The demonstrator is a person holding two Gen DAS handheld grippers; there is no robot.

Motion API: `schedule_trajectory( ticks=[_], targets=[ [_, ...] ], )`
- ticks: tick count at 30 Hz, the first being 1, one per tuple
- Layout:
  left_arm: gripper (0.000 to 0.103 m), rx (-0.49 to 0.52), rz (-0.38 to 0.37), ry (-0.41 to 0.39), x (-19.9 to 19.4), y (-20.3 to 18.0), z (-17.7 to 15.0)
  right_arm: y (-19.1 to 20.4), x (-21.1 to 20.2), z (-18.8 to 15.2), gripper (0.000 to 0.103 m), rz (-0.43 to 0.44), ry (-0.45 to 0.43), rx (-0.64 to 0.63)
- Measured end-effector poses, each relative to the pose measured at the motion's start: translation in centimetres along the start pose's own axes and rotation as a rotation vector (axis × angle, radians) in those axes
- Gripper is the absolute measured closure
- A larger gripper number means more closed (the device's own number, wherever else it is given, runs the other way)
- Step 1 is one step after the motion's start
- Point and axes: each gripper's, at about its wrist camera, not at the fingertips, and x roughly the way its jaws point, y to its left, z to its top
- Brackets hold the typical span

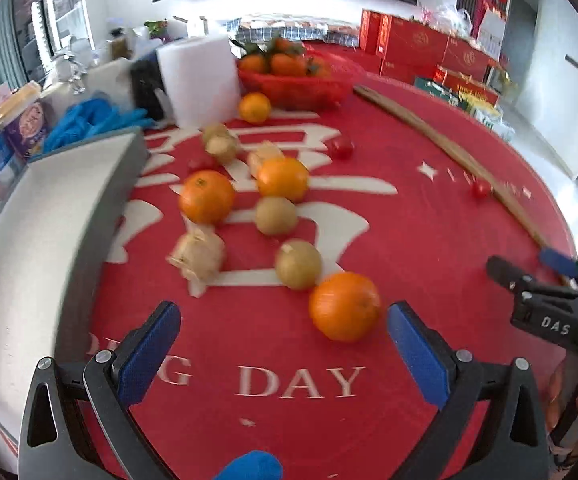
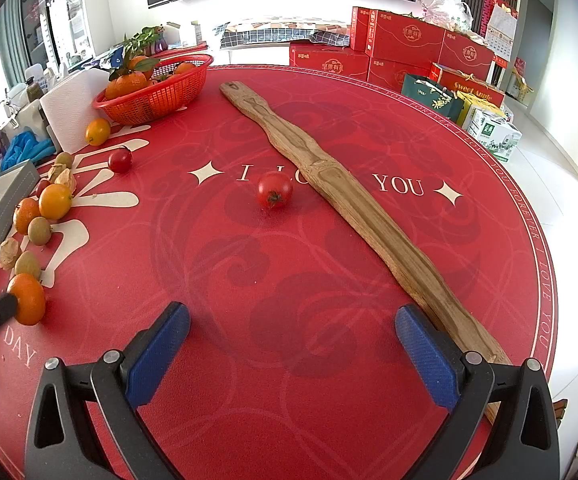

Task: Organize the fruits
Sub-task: 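Grasp the large orange with the left gripper, then grasp the red tomato with the right gripper while the left gripper holds the orange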

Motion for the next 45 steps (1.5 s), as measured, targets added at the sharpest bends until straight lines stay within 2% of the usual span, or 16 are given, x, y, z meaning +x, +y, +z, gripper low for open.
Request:
schedule_trajectory(
  ticks=[4,5,11,17,18,20,22,24,27,31,38,40,41,43,44,45],
  targets=[
    [0.000,-0.029,-0.007,0.032,1.3,-1.3,0.0,0.0,0.0,0.0,0.000,0.000,0.000,0.000],
    [0.000,-0.028,0.013,0.035,1.6,-1.5,0.0,0.0,0.0,0.0,0.000,0.000,0.000,0.000],
    [0.000,-0.074,0.053,-0.013,1.6,-1.5,-0.3,0.1,0.0,0.0,0.000,0.000,0.000,0.000],
    [0.001,-0.083,0.056,0.036,2.0,-1.4,0.6,0.1,0.1,0.0,0.000,0.001,0.000,-0.001],
    [0.006,-0.084,0.057,0.033,1.9,-1.4,0.6,0.0,0.0,0.0,0.000,0.003,0.001,-0.002],
    [0.022,-0.076,0.053,0.016,1.3,-1.6,0.6,-0.2,-0.2,0.0,0.000,0.016,0.005,-0.010],
    [0.051,-0.060,0.041,0.008,1.0,-1.8,0.5,-0.6,-0.5,-0.2,0.000,0.041,0.007,-0.004],
    [0.064,-0.053,0.040,-0.001,0.7,-1.6,0.4,-1.5,-1.1,-0.3,0.000,0.086,-0.005,0.034],
    [0.064,-0.052,0.026,-0.006,0.5,-0.9,0.1,-2.6,-2.0,0.6,0.000,0.091,-0.043,0.069],
    [0.064,-0.046,0.012,-0.022,-0.2,0.1,-0.9,-2.2,-1.9,3.0,0.000,0.077,-0.081,0.049],
    [0.064,-0.088,-0.007,-0.032,-0.6,1.9,-1.4,1.4,1.6,5.9,0.000,0.058,-0.046,-0.046],
    [0.063,-0.087,-0.002,-0.034,-0.5,2.0,-1.3,2.1,2.7,6.1,0.013,0.055,-0.011,-0.067],
    [0.063,-0.080,0.005,-0.037,-0.5,1.8,-1.3,2.3,3.5,6.1,0.023,0.057,0.024,-0.068],
    [0.063,-0.068,0.015,-0.042,-0.4,1.7,-1.4,2.7,3.5,6.0,0.027,0.030,0.000,-0.080],
    [0.063,-0.063,0.018,-0.044,-0.4,1.6,-1.4,2.6,3.5,6.1,0.033,0.038,-0.003,-0.068],
    [0.064,-0.060,0.019,-0.045,-0.4,1.6,-1.4,2.5,3.3,6.1,0.054,0.033,-0.011,-0.063]
  ],
)
